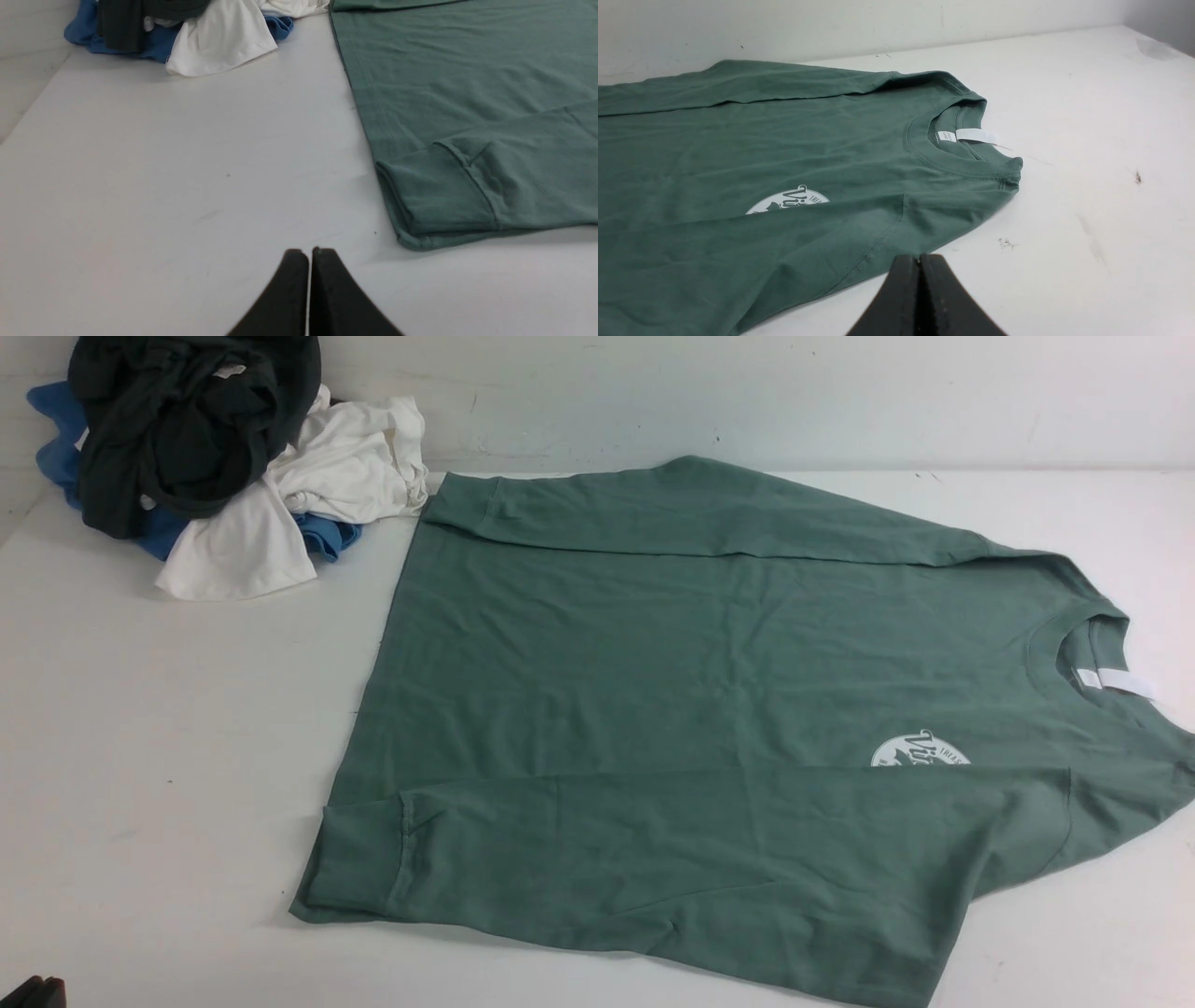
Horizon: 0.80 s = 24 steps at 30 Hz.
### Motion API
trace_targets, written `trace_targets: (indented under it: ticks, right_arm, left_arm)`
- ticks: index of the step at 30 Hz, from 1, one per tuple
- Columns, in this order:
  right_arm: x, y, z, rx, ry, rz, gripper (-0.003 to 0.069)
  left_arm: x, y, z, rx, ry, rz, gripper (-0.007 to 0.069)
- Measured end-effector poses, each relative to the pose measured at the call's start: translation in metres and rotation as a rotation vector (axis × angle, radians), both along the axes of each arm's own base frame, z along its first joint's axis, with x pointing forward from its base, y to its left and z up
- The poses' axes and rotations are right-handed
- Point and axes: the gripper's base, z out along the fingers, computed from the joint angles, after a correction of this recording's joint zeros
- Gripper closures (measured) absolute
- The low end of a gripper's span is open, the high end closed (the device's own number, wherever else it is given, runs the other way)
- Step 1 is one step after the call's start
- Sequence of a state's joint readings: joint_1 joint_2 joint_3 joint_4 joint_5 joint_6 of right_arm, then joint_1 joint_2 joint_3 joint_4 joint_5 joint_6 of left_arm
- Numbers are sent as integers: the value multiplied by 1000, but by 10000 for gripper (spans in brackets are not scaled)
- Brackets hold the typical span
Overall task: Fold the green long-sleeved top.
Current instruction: Use the left arm to clamp the cuff closest to it
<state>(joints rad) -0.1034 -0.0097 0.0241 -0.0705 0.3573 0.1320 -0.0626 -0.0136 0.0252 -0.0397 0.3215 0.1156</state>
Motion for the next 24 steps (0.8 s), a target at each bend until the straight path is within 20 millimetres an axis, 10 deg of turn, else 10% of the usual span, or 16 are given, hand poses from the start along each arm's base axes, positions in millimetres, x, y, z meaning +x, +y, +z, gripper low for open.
trace_targets:
  ticks: [14, 24]
  right_arm:
    - [-9, 8, 61, -48, -703, 80, 673]
    - [-18, 10, 74, 53, -882, 134, 673]
  left_arm:
    - [-11, 4, 70, -60, -813, 32, 631]
    - [-22, 5, 84, -323, -985, -28, 631]
